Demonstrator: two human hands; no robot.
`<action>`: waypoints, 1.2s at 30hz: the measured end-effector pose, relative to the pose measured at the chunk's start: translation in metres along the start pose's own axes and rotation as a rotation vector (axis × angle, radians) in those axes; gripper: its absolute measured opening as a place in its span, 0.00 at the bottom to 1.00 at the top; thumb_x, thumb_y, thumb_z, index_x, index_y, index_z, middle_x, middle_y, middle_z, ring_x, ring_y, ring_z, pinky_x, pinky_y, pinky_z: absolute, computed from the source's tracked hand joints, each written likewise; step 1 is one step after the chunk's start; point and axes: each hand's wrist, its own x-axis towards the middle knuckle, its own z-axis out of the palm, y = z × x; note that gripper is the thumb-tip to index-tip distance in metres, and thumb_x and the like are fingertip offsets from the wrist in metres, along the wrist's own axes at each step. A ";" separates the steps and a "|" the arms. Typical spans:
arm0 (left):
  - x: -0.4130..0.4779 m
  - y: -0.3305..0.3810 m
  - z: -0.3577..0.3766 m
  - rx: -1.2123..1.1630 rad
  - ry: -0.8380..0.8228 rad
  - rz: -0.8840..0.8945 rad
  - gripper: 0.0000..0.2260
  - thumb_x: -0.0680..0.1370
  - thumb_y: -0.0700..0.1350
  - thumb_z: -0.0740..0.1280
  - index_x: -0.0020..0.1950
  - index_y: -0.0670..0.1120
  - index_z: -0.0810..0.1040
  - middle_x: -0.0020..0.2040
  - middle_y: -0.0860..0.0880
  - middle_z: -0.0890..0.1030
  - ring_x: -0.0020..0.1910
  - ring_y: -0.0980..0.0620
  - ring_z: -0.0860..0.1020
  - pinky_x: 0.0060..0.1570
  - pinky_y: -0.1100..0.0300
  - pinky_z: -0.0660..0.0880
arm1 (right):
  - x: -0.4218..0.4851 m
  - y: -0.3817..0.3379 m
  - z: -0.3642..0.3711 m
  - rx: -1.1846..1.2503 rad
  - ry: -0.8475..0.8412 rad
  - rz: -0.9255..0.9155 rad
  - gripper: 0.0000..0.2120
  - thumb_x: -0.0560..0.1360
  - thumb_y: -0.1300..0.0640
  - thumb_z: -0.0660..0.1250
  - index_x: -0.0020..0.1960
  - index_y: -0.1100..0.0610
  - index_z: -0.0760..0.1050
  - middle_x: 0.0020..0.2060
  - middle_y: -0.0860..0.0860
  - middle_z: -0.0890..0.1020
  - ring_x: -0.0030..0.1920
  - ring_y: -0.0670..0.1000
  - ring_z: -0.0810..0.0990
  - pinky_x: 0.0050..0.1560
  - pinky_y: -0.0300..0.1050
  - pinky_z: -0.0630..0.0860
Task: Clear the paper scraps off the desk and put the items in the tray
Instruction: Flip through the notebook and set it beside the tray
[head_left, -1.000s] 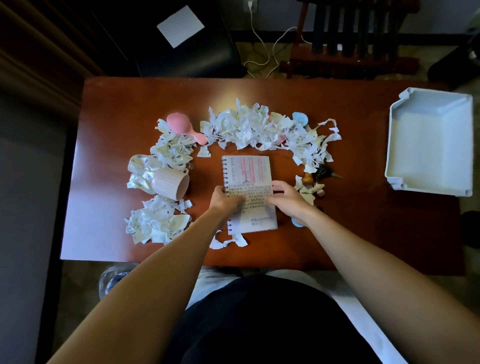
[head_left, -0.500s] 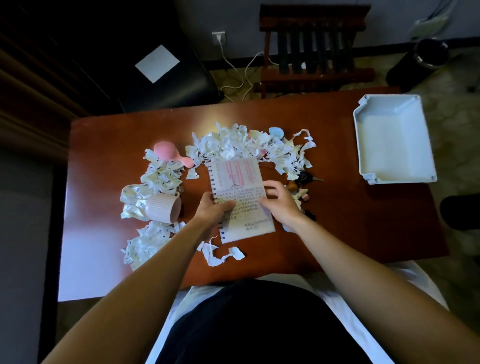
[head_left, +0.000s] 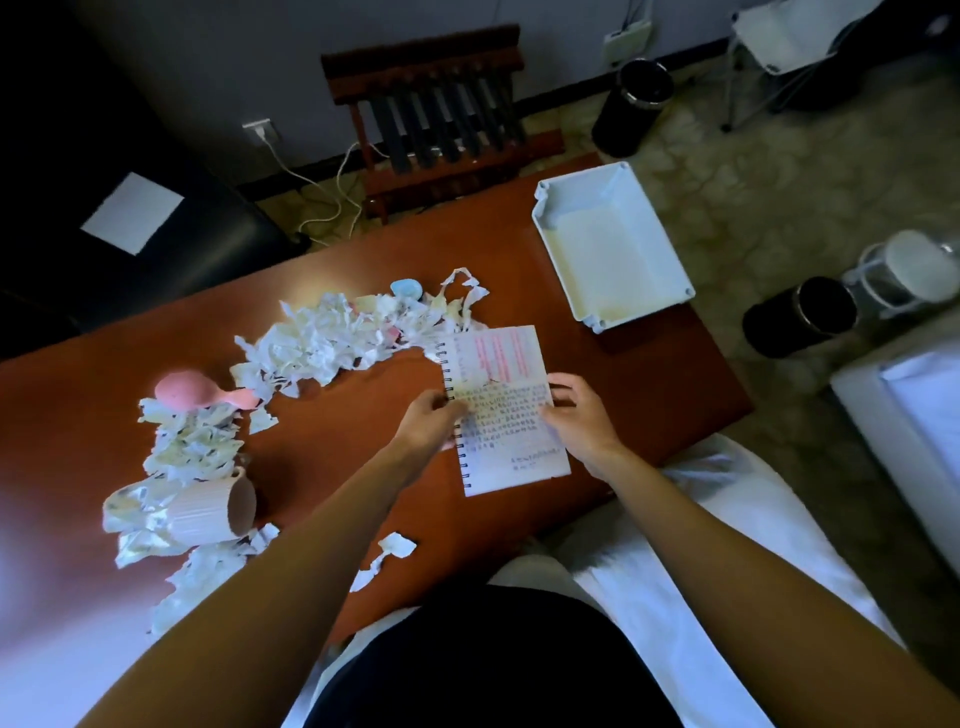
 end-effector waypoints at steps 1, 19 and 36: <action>0.003 0.002 0.011 0.006 -0.020 0.002 0.14 0.82 0.44 0.63 0.66 0.42 0.70 0.58 0.43 0.79 0.51 0.48 0.80 0.52 0.50 0.80 | 0.001 0.006 -0.010 0.004 0.020 0.010 0.18 0.78 0.61 0.67 0.65 0.48 0.70 0.58 0.47 0.78 0.55 0.47 0.79 0.48 0.45 0.80; 0.045 0.031 0.178 0.099 -0.259 -0.201 0.13 0.83 0.46 0.58 0.66 0.45 0.72 0.63 0.48 0.78 0.63 0.48 0.76 0.66 0.45 0.71 | 0.048 0.094 -0.153 -0.069 0.152 0.134 0.17 0.79 0.64 0.64 0.64 0.50 0.70 0.60 0.49 0.77 0.59 0.52 0.77 0.55 0.48 0.76; 0.101 0.060 0.243 0.197 -0.228 -0.118 0.16 0.84 0.46 0.57 0.70 0.41 0.70 0.69 0.45 0.73 0.59 0.50 0.72 0.64 0.51 0.70 | 0.118 0.097 -0.211 -0.184 0.161 0.115 0.21 0.77 0.66 0.64 0.69 0.54 0.70 0.62 0.51 0.78 0.54 0.49 0.76 0.46 0.40 0.72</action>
